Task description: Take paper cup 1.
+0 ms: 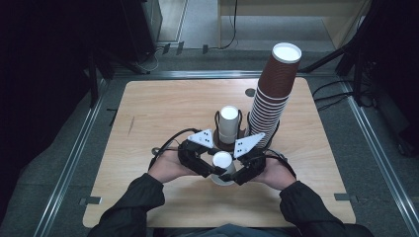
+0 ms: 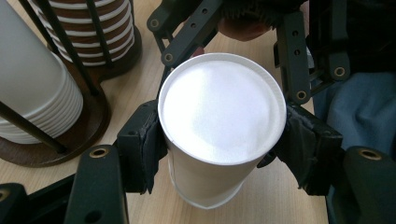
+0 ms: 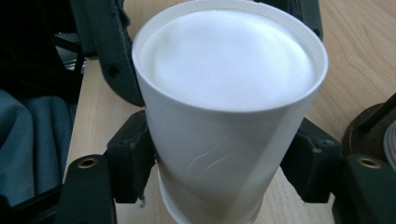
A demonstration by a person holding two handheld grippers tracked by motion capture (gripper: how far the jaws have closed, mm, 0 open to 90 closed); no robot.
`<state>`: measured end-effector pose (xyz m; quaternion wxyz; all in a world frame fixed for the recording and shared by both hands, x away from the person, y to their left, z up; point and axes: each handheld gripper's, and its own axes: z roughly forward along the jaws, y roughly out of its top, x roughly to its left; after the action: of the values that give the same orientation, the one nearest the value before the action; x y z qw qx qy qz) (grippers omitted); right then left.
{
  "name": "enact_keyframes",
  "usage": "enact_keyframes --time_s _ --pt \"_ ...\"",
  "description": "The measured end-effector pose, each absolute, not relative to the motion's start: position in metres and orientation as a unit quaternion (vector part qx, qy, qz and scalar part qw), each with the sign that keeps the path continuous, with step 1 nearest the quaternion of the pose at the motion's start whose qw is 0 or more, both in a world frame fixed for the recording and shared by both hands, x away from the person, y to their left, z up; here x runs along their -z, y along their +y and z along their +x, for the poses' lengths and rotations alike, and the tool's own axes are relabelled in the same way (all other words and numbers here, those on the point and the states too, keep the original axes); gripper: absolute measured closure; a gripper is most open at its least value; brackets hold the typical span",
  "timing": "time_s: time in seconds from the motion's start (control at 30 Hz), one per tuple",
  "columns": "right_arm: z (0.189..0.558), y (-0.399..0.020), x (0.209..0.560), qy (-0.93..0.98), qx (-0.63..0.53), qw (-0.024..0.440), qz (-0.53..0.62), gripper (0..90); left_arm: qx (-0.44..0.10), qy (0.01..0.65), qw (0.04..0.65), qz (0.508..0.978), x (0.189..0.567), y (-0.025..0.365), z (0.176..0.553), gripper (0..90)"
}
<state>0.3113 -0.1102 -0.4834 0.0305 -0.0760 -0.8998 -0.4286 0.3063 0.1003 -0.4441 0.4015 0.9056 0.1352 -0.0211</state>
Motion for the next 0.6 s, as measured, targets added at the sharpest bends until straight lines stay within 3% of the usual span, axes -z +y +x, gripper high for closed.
enact_keyframes --time_s 0.1,0.3,0.6 --pt "0.312 -0.111 0.483 -0.899 0.43 0.03 -0.08 34.3 0.024 0.145 0.407 0.901 0.444 0.101 0.307 32.7" --pt "0.312 -0.112 0.483 -0.898 0.431 0.026 -0.08 34.7 0.021 0.169 0.42 0.891 0.442 0.105 0.308 12.4" --pt "0.318 -0.134 0.475 -0.871 0.48 0.015 -0.105 34.6 0.029 0.205 0.437 0.875 0.449 0.127 0.308 10.8"
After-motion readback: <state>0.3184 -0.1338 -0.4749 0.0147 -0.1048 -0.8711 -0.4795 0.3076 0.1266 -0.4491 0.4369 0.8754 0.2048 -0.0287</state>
